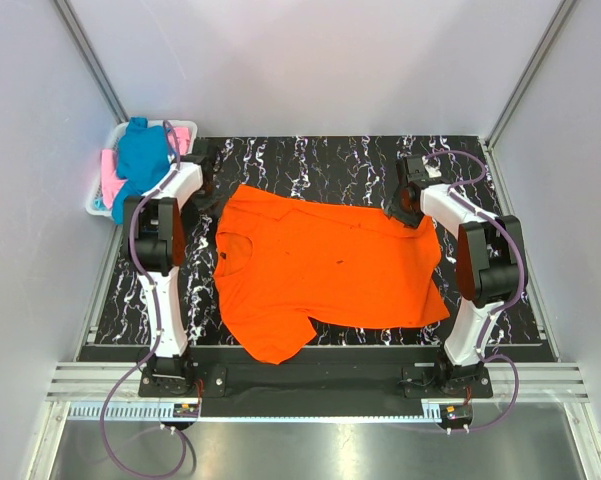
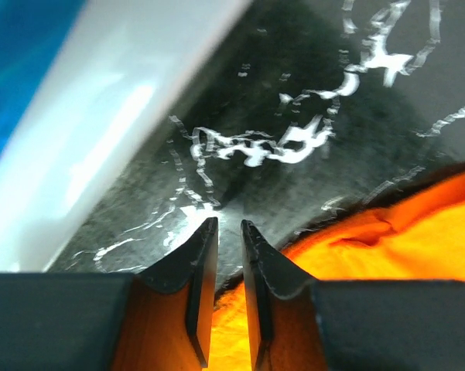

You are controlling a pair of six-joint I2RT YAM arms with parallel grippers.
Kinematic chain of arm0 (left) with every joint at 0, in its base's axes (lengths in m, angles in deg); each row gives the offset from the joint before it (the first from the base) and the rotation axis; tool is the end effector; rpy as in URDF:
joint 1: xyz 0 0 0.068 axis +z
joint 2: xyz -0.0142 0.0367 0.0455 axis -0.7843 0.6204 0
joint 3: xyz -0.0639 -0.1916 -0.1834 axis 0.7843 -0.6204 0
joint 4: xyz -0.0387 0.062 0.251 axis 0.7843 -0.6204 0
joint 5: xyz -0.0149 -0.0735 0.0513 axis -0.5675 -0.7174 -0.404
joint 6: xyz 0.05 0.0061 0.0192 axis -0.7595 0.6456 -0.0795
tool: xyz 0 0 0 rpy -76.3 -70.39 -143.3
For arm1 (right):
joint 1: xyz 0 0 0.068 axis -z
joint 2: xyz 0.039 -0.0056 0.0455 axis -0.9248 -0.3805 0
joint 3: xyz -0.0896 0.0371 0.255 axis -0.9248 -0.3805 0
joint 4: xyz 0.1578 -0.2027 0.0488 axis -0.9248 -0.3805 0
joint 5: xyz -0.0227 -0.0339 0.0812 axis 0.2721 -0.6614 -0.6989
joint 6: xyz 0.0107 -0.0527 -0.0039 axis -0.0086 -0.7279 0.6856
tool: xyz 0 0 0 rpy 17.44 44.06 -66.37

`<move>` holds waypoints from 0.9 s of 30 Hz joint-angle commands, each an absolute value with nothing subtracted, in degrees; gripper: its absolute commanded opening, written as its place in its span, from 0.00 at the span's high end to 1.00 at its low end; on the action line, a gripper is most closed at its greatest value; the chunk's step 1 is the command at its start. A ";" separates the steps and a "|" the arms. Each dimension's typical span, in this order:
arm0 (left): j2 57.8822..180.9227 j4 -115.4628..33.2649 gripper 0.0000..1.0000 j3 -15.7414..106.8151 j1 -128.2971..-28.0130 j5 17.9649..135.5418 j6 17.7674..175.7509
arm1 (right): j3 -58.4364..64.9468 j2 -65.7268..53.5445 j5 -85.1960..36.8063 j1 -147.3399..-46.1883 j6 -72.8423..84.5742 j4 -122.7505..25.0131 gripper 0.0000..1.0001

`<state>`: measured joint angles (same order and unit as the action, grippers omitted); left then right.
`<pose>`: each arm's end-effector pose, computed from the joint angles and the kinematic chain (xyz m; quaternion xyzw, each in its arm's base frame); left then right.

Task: Fold and stack the t-shirts
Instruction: Flatten the tshirt out

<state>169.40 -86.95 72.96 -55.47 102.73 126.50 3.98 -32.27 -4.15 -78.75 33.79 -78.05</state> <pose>0.4569 -0.0196 0.1750 -0.3385 0.9120 0.0727 0.2200 0.3867 0.0683 0.1965 0.2237 0.9358 0.0017 0.2725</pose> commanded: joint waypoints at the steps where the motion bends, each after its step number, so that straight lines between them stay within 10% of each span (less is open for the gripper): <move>1: 165.46 -83.29 0.77 72.95 -54.47 96.89 124.29 | 3.30 -32.06 -4.60 -78.71 33.59 -77.28 0.45; 27: 167.48 -80.03 0.71 73.91 -57.72 90.02 122.97 | 3.65 -33.38 -5.30 -78.62 34.30 -77.10 0.46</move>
<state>167.83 -82.03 71.36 -58.07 90.95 123.96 3.24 -32.84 -4.28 -78.75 33.97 -78.03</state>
